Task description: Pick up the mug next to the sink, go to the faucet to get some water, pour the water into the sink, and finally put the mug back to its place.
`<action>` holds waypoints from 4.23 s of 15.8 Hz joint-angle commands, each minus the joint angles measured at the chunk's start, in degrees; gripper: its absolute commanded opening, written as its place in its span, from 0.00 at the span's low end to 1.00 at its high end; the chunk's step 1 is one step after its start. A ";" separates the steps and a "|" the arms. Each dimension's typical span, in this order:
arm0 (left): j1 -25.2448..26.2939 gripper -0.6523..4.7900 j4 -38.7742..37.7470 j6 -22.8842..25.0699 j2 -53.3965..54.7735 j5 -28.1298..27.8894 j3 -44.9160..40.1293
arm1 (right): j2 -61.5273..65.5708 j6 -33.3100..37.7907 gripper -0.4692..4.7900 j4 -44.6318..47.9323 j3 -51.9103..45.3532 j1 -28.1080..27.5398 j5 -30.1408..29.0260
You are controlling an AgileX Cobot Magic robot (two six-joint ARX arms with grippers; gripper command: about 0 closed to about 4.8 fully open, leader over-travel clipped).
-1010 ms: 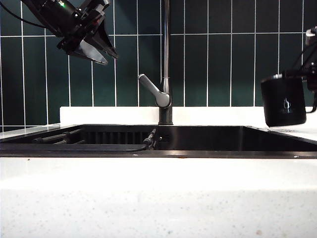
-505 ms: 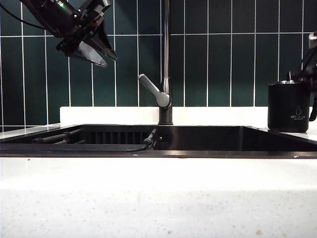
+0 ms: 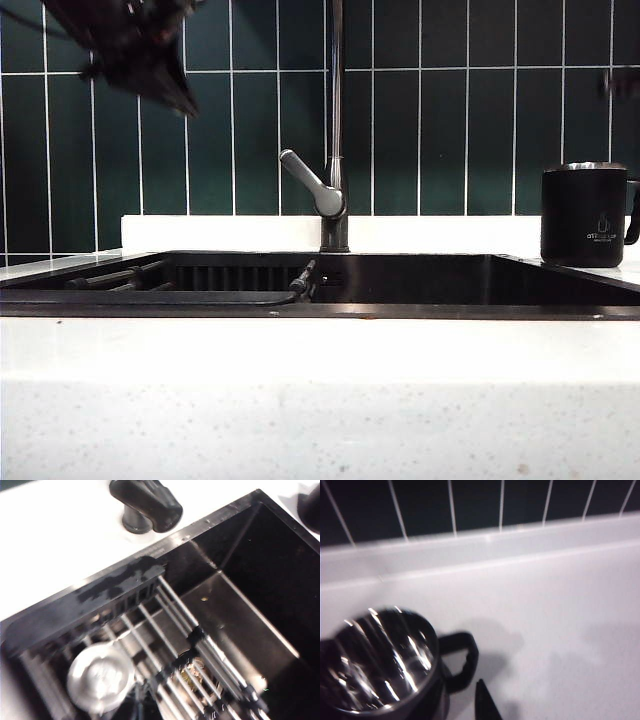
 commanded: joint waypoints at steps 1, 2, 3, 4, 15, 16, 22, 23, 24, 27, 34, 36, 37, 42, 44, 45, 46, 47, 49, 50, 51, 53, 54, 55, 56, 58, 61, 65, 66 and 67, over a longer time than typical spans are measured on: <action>-0.24 0.11 -3.15 -0.17 -5.57 -3.19 0.07 | -6.47 -0.22 0.25 -2.54 0.24 0.72 -1.49; -0.24 0.11 -3.52 -0.15 -6.84 -3.54 0.07 | -8.00 -1.20 0.24 -3.63 0.24 0.83 -1.88; -0.24 0.11 -4.70 -0.15 -9.62 -6.69 0.07 | -10.58 -2.97 0.22 -6.08 0.24 1.25 -3.72; -0.24 0.11 -5.64 -0.11 -11.15 -8.52 0.04 | -12.07 -3.30 0.22 -7.45 0.24 1.90 -4.17; -0.22 0.11 5.70 -2.78 -50.07 -16.02 -35.82 | -30.56 -6.84 0.18 -16.57 -1.53 15.21 -7.13; -0.22 0.11 5.79 -2.75 -53.86 -16.09 -38.58 | -33.46 -7.34 0.18 -17.49 -3.72 16.46 -7.04; -0.22 0.11 6.84 -7.78 -69.90 -17.55 -50.47 | -50.49 -7.32 0.18 -19.17 -18.71 17.57 -6.67; -0.22 0.11 7.48 -7.98 -71.47 -17.79 -52.22 | -52.52 -7.32 0.18 -19.19 -20.74 17.55 -6.49; -0.22 0.11 8.52 -9.22 -73.59 -19.08 -55.36 | -55.80 -7.32 0.18 -19.47 -24.46 17.51 -6.38; -0.22 0.11 8.70 -10.56 -74.18 -19.56 -60.06 | -59.65 -7.30 0.18 -22.86 -29.66 17.44 -1.99; -0.22 0.11 17.00 -13.62 -74.20 -22.25 -65.90 | -60.11 -4.61 0.18 -23.17 -31.67 17.44 0.87; -0.22 0.11 25.35 -13.75 -74.18 -22.23 -68.35 | -60.11 -4.24 0.18 -19.08 -34.07 17.46 0.81; -0.22 0.11 29.46 -13.90 -74.18 -22.27 -70.38 | -60.13 -4.17 0.16 -18.05 -35.89 17.46 0.83; -0.22 0.11 30.16 -13.64 -74.20 -22.23 -75.93 | -60.19 -4.17 0.08 -15.91 -41.13 17.44 0.83; -0.22 0.11 30.64 -13.62 -74.20 -22.23 -77.29 | -60.19 -4.20 0.08 -14.43 -42.32 17.46 0.81; -0.22 0.11 31.43 -13.64 -74.20 -22.21 -78.47 | -60.22 -4.20 0.08 -13.00 -43.45 17.46 0.79; -0.22 0.11 31.63 -13.66 -74.23 -22.23 -79.14 | -60.26 -4.20 0.08 -12.66 -44.19 17.44 0.81; -0.22 0.11 31.71 -13.66 -74.23 -22.23 -80.00 | -60.26 -4.24 0.08 -12.74 -44.96 17.44 0.81; -0.22 0.11 31.87 -13.64 -74.23 -22.23 -80.52 | -60.26 -4.33 0.08 -12.72 -45.68 17.44 0.83; -0.22 0.11 31.82 -13.62 -74.23 -22.23 -80.70 | -60.26 -4.33 0.08 -12.68 -45.99 17.44 0.83; -0.22 0.11 31.87 -13.62 -74.23 -22.23 -80.74 | -60.26 -4.33 0.08 -12.63 -46.21 17.44 0.83; -0.22 0.11 31.85 -12.17 -74.20 -22.23 -80.76 | -60.26 -4.33 0.08 -12.68 -46.66 17.44 0.85; -0.22 0.11 31.85 -11.61 -74.23 -22.27 -80.76 | -60.26 -4.33 0.08 -12.79 -46.93 17.44 0.83; -0.22 0.11 31.85 -11.65 -74.23 -22.27 -80.76 | -60.26 -4.33 0.08 -12.76 -46.93 17.44 0.85; -0.22 0.11 31.80 -12.22 -74.23 -22.21 -80.74 | -60.26 -4.31 0.08 -12.20 -46.93 17.44 0.83; -0.22 0.11 31.41 -13.22 -74.23 -20.92 -80.74 | -60.26 -4.31 0.08 -11.96 -46.93 17.44 0.83; -0.22 0.11 31.45 -14.73 -74.23 -20.70 -80.74 | -60.26 -4.31 0.08 -11.96 -46.93 17.44 0.85; -0.22 0.11 31.43 -14.73 -74.23 -20.94 -80.74 | -60.26 -4.31 0.08 -11.96 -46.93 17.44 0.85; -0.22 0.11 31.43 -14.73 -74.23 -20.94 -80.74 | -60.26 -4.31 0.08 -11.96 -46.93 17.44 0.83; -0.22 0.11 31.43 -14.73 -74.23 -20.94 -80.74 | -60.26 -4.31 0.08 -11.96 -46.93 17.44 0.85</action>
